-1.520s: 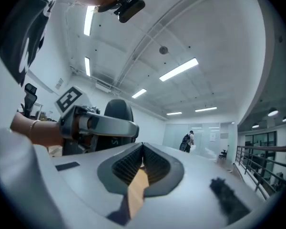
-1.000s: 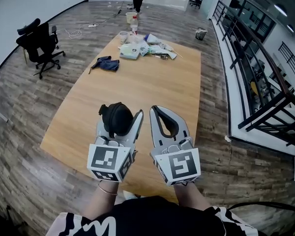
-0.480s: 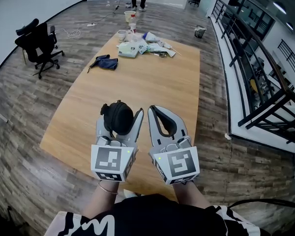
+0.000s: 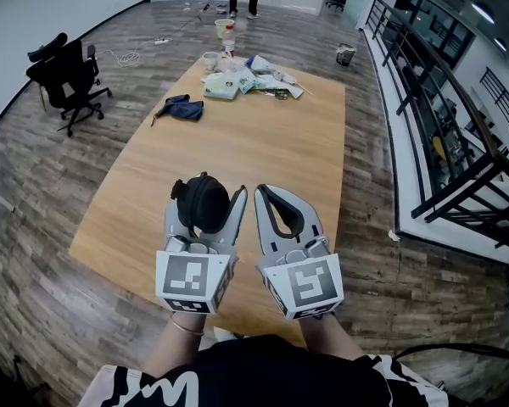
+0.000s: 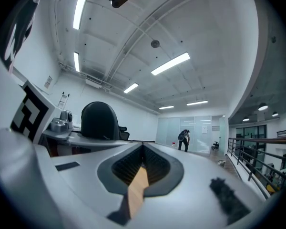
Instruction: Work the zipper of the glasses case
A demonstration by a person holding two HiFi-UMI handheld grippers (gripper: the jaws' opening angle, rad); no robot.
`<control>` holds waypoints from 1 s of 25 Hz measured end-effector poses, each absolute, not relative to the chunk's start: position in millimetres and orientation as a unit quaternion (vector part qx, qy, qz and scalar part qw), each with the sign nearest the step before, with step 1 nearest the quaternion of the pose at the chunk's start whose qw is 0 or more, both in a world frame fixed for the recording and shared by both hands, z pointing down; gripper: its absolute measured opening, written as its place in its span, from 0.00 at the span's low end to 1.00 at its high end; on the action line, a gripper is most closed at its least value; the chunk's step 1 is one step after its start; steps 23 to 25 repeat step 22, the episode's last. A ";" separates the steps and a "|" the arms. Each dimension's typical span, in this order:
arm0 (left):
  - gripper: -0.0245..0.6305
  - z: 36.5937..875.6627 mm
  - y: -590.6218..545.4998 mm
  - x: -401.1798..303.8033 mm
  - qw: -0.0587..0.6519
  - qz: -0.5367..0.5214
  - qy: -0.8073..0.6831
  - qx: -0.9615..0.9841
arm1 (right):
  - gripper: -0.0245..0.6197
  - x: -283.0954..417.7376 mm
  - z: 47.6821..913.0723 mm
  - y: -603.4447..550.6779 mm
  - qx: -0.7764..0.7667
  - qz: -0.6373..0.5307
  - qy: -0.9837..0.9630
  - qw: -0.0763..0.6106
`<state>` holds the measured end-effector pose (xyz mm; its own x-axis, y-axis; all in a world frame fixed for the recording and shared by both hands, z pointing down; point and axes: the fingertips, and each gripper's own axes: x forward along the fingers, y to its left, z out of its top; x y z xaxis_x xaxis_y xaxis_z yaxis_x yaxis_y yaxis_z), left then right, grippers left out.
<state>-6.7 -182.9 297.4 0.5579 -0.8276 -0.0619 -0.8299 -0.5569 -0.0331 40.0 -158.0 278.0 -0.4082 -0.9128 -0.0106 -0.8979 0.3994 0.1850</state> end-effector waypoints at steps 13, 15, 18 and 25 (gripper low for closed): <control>0.44 296.1 -180.9 -6.2 0.030 0.020 0.471 -0.881 | 0.05 38.2 286.3 -153.5 0.532 -0.087 -0.841 0.038; 0.44 296.7 -180.9 -6.1 0.030 0.020 0.471 -0.881 | 0.05 38.2 285.3 -153.7 0.532 -0.088 -0.841 0.035; 0.44 297.3 -181.0 -5.8 0.030 0.020 0.472 -0.881 | 0.05 39.5 290.1 -153.9 0.531 -0.086 -0.842 0.037; 0.44 294.4 -180.5 -4.8 0.029 0.021 0.473 -0.881 | 0.05 39.3 287.8 -153.1 0.529 -0.087 -0.843 0.038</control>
